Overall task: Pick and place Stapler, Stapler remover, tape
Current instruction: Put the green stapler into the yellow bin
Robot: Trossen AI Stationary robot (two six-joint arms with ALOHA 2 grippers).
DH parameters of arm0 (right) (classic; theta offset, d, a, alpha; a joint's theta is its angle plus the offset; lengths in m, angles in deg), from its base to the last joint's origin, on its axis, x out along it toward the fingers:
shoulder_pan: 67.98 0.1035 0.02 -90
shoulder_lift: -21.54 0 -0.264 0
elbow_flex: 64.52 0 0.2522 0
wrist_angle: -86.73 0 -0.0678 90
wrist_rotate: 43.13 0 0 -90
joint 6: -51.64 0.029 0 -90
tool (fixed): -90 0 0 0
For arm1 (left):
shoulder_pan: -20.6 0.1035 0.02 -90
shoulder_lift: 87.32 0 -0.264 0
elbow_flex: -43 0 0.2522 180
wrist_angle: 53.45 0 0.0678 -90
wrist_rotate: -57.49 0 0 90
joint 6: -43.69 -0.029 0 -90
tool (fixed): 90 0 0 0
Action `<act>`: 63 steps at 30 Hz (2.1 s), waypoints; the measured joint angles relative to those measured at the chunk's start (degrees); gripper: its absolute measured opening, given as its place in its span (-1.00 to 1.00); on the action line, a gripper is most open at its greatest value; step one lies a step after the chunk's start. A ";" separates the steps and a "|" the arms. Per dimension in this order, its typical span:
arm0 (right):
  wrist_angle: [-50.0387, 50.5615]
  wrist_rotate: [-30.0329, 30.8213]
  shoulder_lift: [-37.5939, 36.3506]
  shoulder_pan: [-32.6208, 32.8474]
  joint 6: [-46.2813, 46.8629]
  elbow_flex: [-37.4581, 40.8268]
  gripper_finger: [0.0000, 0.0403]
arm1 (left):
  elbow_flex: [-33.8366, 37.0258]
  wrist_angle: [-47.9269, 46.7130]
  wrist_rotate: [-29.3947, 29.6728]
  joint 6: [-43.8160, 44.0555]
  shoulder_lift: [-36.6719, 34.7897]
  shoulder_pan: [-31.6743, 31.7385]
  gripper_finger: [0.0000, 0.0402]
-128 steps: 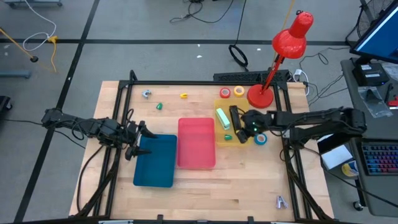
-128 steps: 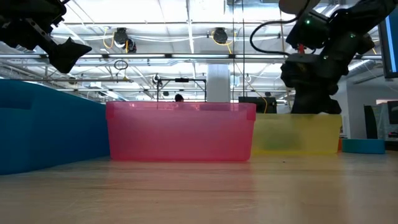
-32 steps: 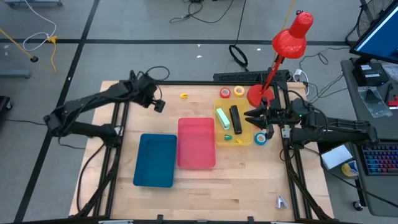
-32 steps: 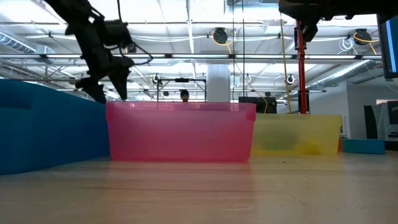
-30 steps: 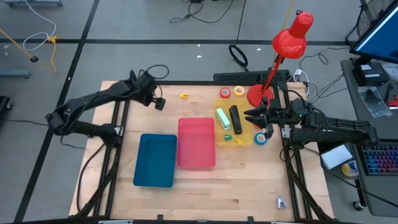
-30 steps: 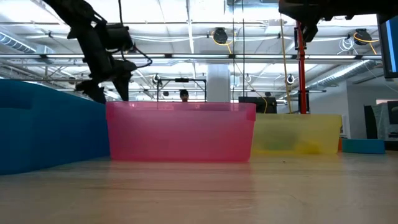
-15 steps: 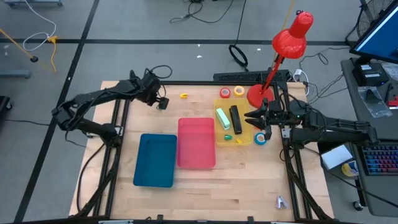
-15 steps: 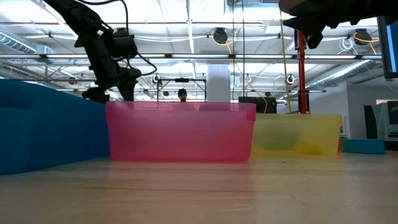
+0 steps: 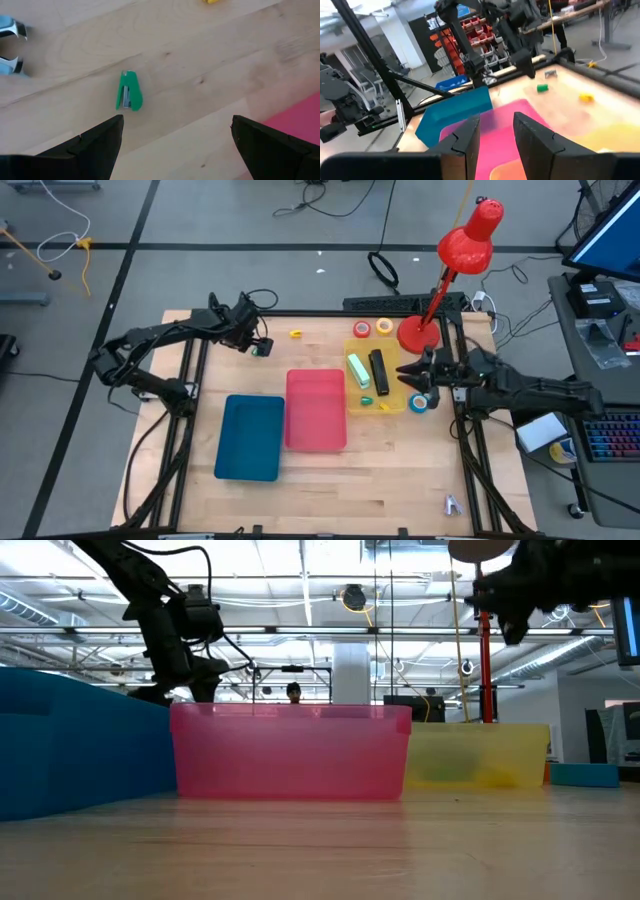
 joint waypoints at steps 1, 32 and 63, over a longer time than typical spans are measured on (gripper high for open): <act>-2.27 0.01 -0.33 0.00 1.08 2.07 -0.45 | 0.00 -0.05 0.01 0.01 0.00 -0.01 0.82; -8.12 4.47 -13.35 -0.02 4.24 12.11 -0.45 | -3.93 0.24 6.83 2.76 11.88 1.36 0.82; -8.10 4.47 -13.35 -0.02 6.62 12.11 -0.45 | -10.51 -9.84 6.45 -6.72 24.43 1.79 0.32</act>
